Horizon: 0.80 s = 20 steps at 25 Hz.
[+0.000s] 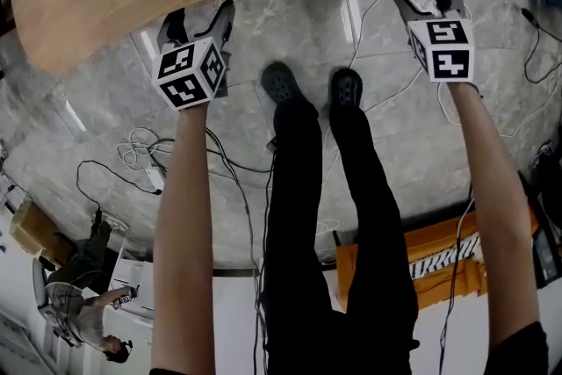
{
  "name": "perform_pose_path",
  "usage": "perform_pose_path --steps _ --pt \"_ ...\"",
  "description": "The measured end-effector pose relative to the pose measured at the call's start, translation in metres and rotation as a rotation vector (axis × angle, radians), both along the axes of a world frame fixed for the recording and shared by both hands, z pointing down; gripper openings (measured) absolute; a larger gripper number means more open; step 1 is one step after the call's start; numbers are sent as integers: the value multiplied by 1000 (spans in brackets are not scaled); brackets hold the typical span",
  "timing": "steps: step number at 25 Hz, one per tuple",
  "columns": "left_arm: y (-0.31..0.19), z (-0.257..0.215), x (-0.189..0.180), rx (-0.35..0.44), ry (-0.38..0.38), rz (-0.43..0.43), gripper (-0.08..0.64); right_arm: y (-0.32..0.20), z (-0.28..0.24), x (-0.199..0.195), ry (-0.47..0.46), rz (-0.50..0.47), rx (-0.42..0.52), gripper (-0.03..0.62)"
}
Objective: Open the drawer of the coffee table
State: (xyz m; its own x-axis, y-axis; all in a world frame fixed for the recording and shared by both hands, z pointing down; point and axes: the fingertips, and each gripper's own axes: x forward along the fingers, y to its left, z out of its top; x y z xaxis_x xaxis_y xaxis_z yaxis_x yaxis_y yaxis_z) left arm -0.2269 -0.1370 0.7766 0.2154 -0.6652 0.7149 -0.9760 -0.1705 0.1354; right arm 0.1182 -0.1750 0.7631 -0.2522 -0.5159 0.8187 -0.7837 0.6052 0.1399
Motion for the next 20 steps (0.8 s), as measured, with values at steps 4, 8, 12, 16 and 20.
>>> perform_pose_path --steps 4,8,12,16,20 --pt "-5 4 6 7 -13 -17 403 -12 7 0 20 -21 12 242" --pt "-10 7 11 9 -6 -25 405 -23 11 -2 30 -44 8 242" --pt "-15 9 13 3 10 -34 405 -26 13 -9 30 -69 -4 242" --pt "-16 8 19 1 7 -26 407 -23 13 -15 31 -97 -8 241" --pt "-16 9 19 -5 -1 -30 407 -25 12 -17 33 -90 5 241"
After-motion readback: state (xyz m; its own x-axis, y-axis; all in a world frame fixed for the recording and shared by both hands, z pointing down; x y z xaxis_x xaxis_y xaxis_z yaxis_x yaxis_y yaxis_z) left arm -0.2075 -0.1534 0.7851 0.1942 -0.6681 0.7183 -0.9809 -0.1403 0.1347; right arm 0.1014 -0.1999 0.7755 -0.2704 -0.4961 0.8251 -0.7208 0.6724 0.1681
